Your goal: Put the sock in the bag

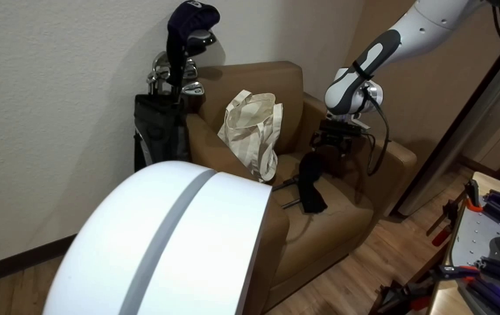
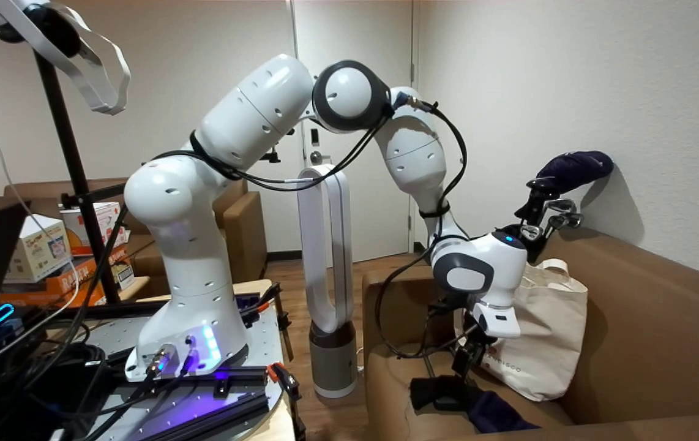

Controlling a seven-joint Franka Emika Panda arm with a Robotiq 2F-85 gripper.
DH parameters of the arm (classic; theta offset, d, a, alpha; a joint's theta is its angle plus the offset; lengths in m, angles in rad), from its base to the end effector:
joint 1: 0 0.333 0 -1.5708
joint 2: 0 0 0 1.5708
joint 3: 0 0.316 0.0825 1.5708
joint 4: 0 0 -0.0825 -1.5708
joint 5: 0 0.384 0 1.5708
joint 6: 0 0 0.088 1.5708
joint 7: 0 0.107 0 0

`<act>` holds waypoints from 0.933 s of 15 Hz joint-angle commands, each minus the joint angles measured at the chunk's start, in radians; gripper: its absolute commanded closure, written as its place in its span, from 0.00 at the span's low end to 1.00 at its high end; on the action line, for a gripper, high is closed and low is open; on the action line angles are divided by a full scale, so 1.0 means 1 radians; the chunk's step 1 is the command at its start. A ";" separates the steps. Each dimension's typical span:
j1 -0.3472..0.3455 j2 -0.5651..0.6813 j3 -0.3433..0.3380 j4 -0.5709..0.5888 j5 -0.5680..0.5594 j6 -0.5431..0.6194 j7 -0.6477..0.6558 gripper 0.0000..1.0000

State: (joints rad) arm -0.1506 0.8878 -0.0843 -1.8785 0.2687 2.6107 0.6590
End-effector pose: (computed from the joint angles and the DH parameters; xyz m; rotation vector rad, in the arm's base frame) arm 0.5675 -0.1439 0.0238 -2.6463 1.6405 0.2382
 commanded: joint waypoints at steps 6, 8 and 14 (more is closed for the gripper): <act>0.054 0.118 -0.038 0.120 0.028 -0.006 0.024 0.00; 0.055 0.181 -0.044 0.181 0.027 0.002 0.032 0.00; 0.012 0.332 -0.010 0.349 0.054 0.019 -0.001 0.00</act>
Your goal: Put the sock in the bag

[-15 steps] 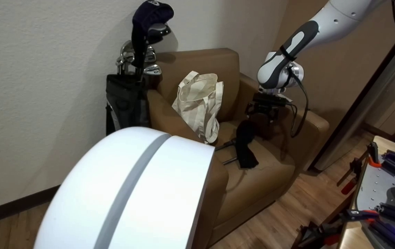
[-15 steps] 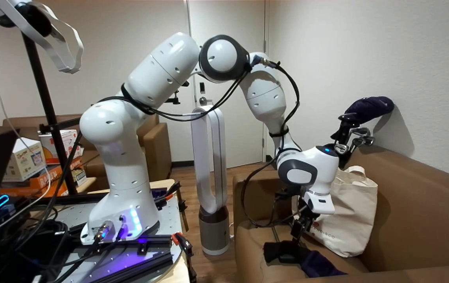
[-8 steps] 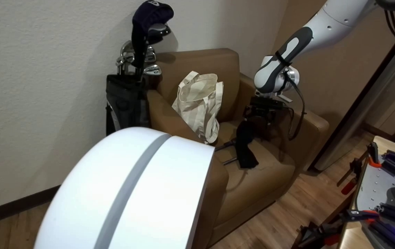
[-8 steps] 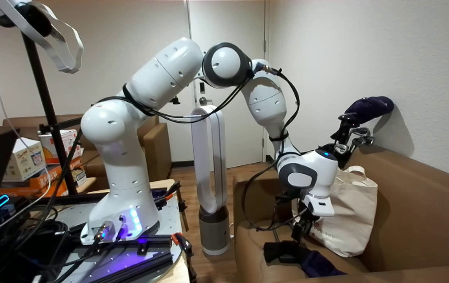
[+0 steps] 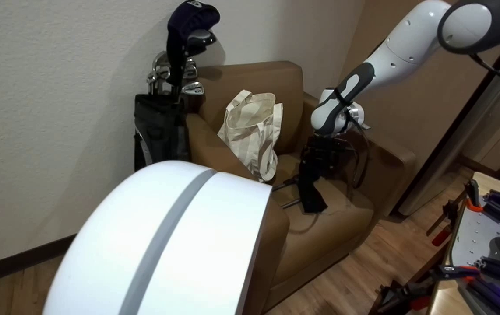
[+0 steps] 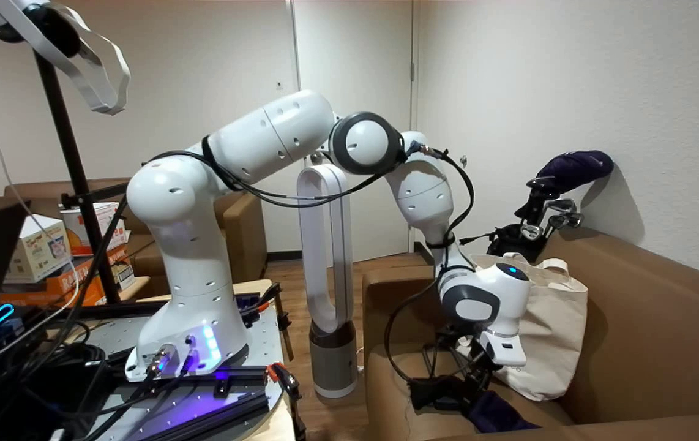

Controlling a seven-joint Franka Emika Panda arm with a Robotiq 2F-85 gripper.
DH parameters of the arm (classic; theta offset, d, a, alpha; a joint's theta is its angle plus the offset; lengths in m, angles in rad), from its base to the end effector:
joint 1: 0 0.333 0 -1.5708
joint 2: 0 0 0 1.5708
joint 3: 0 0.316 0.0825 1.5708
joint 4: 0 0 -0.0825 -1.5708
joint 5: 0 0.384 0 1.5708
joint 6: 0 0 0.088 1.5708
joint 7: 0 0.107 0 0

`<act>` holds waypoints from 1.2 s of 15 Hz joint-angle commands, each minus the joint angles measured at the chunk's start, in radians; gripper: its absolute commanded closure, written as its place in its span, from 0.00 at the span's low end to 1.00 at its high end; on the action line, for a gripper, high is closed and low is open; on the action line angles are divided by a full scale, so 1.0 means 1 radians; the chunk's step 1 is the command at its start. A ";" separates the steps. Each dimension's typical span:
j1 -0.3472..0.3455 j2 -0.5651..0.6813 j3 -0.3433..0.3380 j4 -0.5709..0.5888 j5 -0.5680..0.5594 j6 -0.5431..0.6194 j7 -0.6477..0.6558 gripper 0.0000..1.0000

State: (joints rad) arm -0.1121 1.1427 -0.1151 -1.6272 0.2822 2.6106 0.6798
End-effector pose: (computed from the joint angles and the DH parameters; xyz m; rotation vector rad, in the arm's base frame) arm 0.5929 -0.1431 -0.0543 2.6550 -1.6315 -0.2217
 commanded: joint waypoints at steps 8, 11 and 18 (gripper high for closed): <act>-0.036 0.169 0.027 0.251 0.064 0.011 -0.010 0.47; -0.032 0.158 0.015 0.250 0.069 0.001 0.006 0.67; 0.044 -0.027 -0.076 0.085 0.011 -0.118 0.018 0.97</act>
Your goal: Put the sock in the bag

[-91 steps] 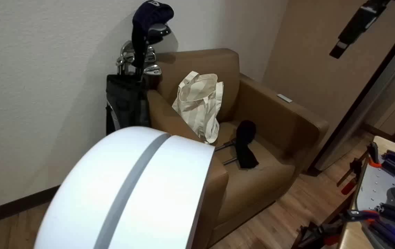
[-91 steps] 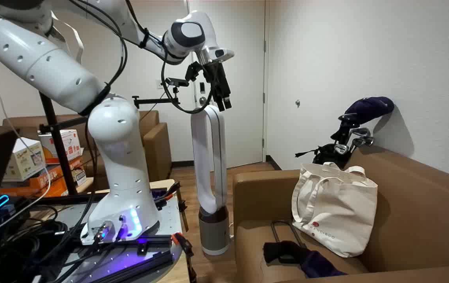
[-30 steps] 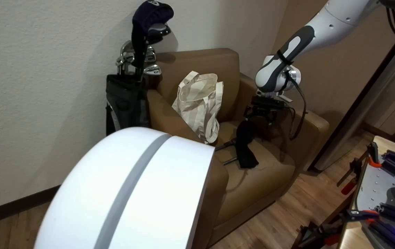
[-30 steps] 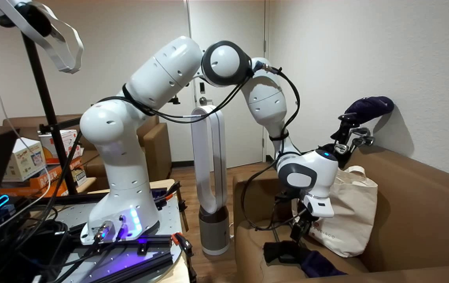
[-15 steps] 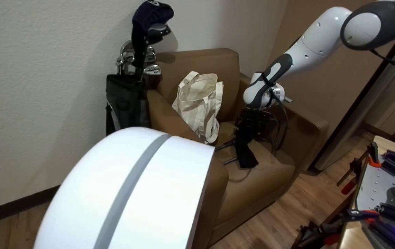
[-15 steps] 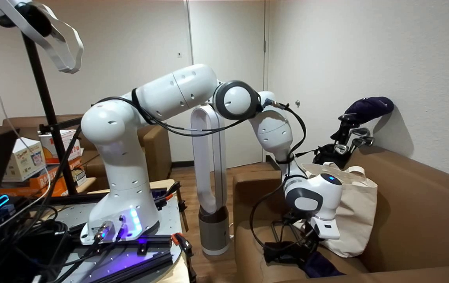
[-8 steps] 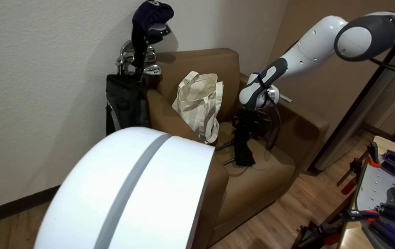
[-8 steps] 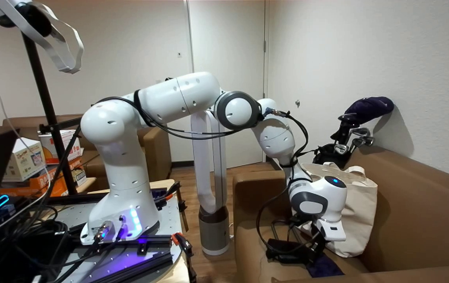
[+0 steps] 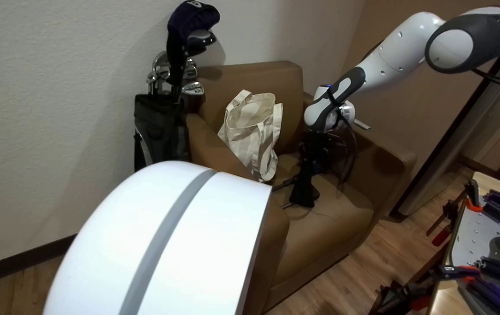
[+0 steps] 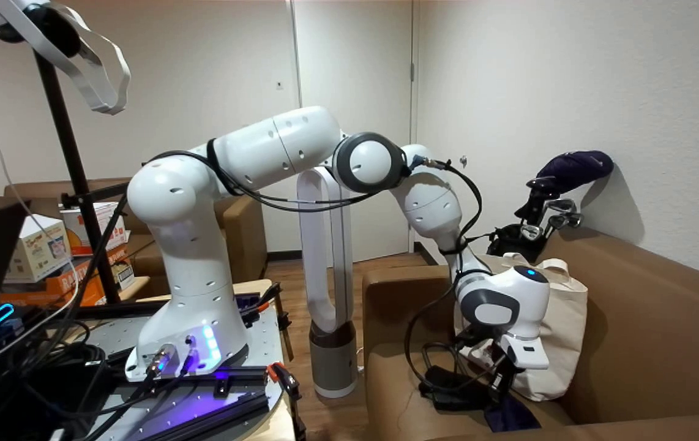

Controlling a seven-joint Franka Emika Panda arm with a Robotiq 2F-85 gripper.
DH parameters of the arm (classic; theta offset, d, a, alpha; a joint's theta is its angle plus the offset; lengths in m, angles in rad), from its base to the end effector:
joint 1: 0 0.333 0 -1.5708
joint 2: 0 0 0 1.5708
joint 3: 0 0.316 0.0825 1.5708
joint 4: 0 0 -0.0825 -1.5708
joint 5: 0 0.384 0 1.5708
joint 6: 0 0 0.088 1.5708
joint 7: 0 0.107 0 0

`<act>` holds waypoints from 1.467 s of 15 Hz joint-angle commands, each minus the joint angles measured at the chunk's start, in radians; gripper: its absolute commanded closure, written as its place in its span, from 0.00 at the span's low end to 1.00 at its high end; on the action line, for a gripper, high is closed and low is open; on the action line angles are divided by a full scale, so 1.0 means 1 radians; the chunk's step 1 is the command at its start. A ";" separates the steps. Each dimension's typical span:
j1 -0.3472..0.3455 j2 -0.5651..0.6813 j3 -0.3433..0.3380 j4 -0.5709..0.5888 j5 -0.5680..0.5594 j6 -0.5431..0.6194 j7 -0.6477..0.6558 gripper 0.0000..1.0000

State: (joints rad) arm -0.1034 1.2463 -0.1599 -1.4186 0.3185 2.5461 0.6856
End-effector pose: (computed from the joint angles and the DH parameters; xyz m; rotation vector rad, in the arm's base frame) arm 0.6334 -0.1632 -0.0571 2.6474 -1.6630 -0.1449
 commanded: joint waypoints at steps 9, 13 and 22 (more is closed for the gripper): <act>0.164 -0.582 -0.061 -0.478 -0.201 -0.043 -0.116 0.95; 0.165 -0.607 -0.047 -0.471 -0.193 -0.032 -0.125 0.91; 0.312 -0.832 -0.119 -0.606 -0.315 0.182 -0.026 0.96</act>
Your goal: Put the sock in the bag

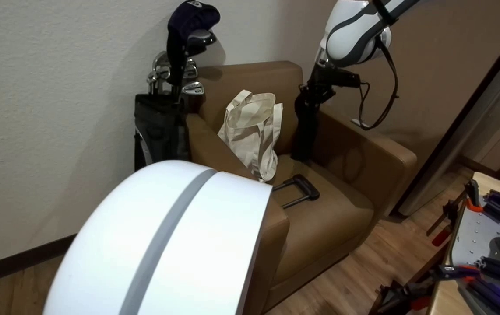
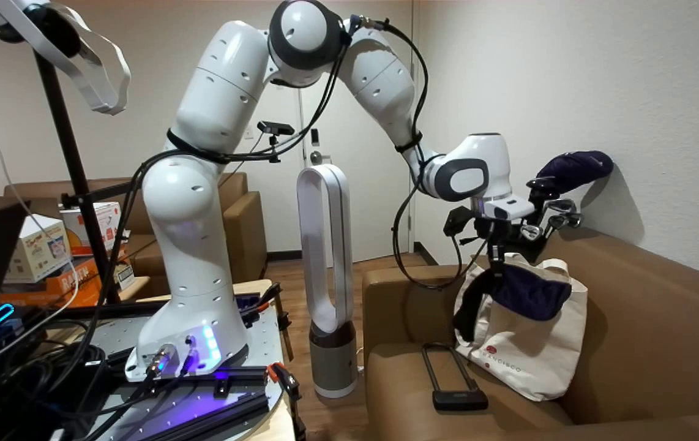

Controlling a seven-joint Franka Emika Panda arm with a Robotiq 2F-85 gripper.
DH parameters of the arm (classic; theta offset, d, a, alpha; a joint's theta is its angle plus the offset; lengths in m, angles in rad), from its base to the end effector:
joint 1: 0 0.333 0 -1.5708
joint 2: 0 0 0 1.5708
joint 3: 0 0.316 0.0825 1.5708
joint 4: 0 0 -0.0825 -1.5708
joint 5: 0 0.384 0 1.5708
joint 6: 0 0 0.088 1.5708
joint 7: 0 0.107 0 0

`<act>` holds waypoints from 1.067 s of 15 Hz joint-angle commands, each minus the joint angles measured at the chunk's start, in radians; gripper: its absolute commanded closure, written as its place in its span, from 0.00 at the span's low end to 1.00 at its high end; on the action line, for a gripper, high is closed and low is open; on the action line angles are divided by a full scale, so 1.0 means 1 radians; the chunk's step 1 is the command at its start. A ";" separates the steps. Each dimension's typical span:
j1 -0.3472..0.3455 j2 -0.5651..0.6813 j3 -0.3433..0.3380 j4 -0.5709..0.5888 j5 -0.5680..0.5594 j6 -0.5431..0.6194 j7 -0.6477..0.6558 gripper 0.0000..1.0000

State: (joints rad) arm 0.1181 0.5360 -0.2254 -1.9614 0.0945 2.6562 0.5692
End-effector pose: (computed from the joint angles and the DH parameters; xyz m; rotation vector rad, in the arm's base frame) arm 0.6309 -0.0639 0.2214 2.9128 -1.0893 0.2872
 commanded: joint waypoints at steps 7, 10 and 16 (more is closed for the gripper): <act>0.390 -0.248 -0.308 -0.015 -0.554 0.155 0.510 0.96; 0.448 -0.228 -0.360 0.008 -0.637 0.170 0.626 0.96; 0.460 0.026 -0.419 0.057 -0.620 0.544 0.812 0.96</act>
State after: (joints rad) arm 0.5546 0.4036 -0.5761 -1.9597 -0.5035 3.0065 1.2582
